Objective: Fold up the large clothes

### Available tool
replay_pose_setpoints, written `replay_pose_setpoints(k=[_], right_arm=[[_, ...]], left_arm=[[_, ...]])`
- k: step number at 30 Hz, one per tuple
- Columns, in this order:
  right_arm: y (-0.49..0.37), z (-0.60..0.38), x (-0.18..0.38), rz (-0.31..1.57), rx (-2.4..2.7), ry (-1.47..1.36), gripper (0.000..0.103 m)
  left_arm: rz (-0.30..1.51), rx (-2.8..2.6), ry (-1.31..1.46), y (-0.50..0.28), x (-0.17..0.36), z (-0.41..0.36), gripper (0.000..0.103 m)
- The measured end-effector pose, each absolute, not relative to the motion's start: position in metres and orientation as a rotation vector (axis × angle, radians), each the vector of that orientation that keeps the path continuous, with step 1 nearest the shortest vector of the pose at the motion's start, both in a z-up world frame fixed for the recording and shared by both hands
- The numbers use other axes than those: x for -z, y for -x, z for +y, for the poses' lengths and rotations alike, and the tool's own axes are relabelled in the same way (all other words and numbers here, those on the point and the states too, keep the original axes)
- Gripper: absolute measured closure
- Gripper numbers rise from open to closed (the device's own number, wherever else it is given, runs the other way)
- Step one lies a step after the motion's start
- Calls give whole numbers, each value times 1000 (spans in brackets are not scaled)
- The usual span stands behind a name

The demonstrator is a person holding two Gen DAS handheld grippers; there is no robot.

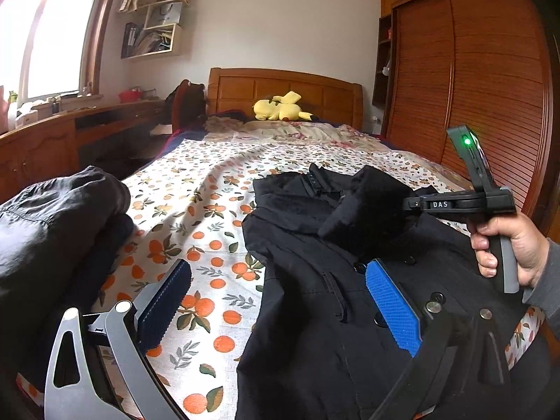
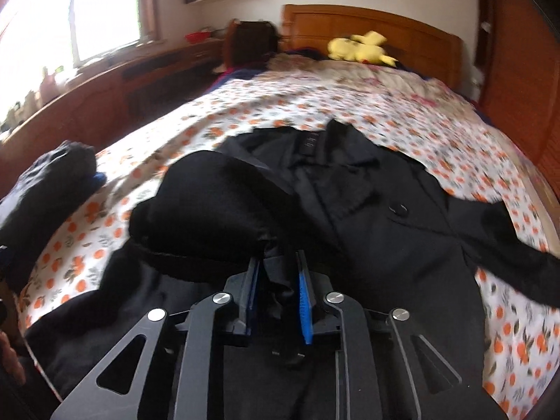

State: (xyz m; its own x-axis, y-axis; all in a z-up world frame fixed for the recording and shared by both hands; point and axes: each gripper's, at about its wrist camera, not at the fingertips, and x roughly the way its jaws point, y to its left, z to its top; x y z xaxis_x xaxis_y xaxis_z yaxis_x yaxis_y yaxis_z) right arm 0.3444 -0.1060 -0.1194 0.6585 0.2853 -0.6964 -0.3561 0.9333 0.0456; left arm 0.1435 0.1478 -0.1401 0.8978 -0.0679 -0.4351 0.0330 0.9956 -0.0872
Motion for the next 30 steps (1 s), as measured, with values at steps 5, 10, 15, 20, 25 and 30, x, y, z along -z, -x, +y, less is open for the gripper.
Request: replay_pose_setpoints(k=[5, 10, 15, 20, 25, 30], right_arm=[[-344, -133, 120, 735, -278, 85, 70], [-349, -149, 121, 741, -198, 117, 69], [-324, -143, 106, 660, -235, 153, 67], [-292, -102, 84, 583, -369, 216, 49], [-283, -64, 87, 600, -431, 267, 42], [-296, -46, 105, 649, -392, 320, 42]], left_arm=[[458, 59, 80, -146, 141, 146, 2], [454, 67, 82, -148, 141, 145, 2], [453, 75, 83, -148, 141, 145, 2], [455, 77, 84, -150, 142, 144, 2], [455, 79, 79, -150, 141, 143, 2], [456, 82, 76, -149, 142, 142, 2]])
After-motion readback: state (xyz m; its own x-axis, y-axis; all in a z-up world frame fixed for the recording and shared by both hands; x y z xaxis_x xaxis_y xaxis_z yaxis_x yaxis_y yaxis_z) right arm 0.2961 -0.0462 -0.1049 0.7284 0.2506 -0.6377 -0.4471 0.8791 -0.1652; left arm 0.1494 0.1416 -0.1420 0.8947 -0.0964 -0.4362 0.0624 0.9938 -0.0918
